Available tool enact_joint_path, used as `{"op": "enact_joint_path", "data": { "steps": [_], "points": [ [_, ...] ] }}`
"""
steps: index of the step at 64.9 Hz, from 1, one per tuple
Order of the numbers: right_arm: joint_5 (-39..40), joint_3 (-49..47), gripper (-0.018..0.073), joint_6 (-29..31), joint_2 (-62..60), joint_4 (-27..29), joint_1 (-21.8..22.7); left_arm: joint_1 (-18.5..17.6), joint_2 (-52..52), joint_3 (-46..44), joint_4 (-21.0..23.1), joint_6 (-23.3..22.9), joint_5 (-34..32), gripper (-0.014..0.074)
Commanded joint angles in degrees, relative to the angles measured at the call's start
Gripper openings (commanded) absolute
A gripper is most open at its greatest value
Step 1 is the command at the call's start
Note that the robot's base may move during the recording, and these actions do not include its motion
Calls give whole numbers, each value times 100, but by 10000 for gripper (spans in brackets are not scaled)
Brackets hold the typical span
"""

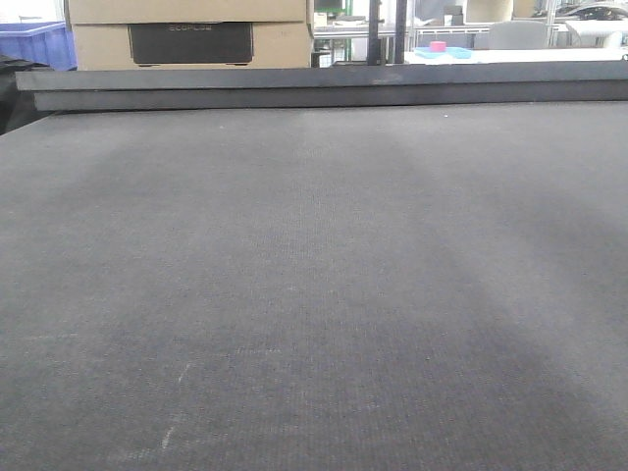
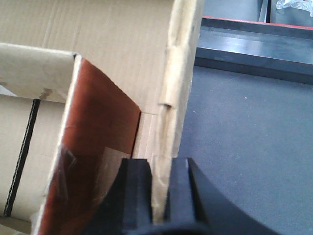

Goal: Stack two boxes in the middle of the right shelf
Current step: 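Drive the base past the red workbench holding the boxes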

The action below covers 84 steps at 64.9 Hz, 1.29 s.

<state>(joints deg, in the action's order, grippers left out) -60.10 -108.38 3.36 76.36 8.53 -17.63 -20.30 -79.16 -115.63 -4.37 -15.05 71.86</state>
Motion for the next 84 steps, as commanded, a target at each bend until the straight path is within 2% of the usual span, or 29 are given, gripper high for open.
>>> {"op": "enact_joint_path", "data": {
  "steps": [1,84],
  "points": [
    [355,-62,-151,62,-54,-185,27,-4,104,-102,94,-10,-277,-111],
    [369,-62,-151,62,2,-185,27,-4,104,-102,94,-10,-277,-111]
  ]
}}
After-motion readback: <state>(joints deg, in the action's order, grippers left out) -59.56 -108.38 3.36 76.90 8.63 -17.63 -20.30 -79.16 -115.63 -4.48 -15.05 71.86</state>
